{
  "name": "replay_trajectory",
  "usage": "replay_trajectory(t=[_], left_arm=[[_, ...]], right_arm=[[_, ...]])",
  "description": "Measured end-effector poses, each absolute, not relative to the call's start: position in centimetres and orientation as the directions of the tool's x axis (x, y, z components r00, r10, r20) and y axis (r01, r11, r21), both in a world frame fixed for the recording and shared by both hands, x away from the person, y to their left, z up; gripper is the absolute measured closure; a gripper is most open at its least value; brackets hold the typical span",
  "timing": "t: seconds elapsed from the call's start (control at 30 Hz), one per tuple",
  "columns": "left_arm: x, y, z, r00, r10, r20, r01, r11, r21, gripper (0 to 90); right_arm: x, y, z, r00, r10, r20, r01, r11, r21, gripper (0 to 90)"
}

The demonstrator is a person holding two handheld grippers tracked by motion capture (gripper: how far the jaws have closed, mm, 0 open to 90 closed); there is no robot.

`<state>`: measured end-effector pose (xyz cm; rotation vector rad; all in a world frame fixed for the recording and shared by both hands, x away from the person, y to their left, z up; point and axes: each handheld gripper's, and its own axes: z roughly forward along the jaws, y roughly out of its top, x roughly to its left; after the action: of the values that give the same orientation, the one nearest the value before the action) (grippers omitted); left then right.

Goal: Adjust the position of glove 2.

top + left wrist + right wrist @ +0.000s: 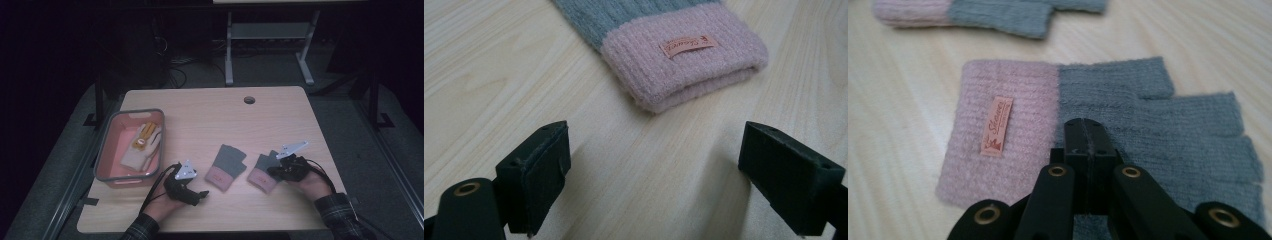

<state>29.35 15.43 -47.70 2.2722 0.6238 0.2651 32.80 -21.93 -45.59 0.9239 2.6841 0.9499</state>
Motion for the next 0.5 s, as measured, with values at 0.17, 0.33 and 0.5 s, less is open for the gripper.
replay_trajectory(t=[0.17,0.33,0.5], left_arm=[[29.3,15.4,-47.7,0.859,0.512,0.000,0.356,-0.597,0.719,12.6],[29.4,15.5,-47.7,0.861,0.509,-0.004,0.356,-0.597,0.719,12.6],[29.4,15.5,-47.7,0.860,0.510,-0.010,0.360,-0.593,0.720,12.6]], right_arm=[[32.2,-21.0,-45.6,-0.826,0.559,0.074,0.481,0.631,0.609,89.8],[31.7,-20.1,-45.5,-0.844,0.529,0.092,0.468,0.642,0.607,89.8],[31.1,-19.0,-45.6,-0.864,0.490,0.116,0.451,0.650,0.612,89.8]])
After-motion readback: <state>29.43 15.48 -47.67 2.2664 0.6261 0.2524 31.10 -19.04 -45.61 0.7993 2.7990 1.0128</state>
